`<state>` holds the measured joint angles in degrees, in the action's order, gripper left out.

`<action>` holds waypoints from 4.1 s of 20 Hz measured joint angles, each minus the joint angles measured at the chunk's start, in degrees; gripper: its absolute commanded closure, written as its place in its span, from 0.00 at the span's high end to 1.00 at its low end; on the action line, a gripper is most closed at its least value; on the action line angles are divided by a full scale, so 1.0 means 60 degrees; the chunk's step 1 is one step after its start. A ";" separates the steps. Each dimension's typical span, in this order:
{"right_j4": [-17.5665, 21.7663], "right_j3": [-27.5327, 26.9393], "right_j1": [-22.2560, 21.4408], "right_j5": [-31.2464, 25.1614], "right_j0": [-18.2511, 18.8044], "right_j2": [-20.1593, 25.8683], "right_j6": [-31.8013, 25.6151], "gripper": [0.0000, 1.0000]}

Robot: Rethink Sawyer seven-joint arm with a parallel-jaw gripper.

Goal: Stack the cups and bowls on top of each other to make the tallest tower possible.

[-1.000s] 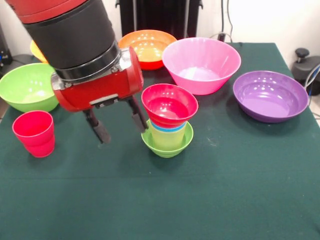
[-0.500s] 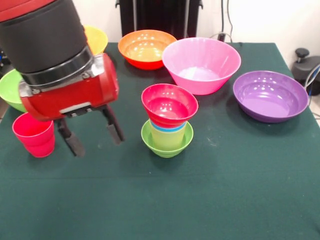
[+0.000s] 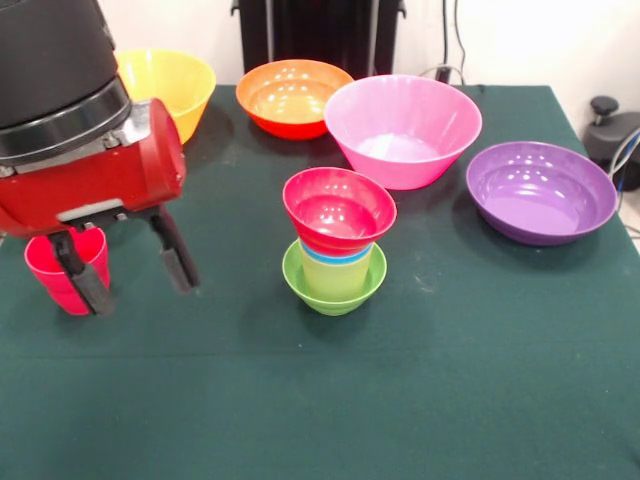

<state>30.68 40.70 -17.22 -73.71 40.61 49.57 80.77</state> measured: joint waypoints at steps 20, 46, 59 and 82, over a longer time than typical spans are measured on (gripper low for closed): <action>0.0038 0.0466 -0.0165 0.0000 0.0144 -0.1104 -0.0008 1.00; -0.0400 0.1857 -0.0689 0.0002 0.0081 -0.2510 -0.0008 1.00; -0.0361 0.1852 -0.0693 0.0004 -0.0268 -0.3246 -0.0008 1.00; -0.0339 0.1778 -0.0645 0.0006 -0.0582 -0.4128 -0.0008 1.00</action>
<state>28.64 51.37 -21.10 -73.68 37.11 24.81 80.72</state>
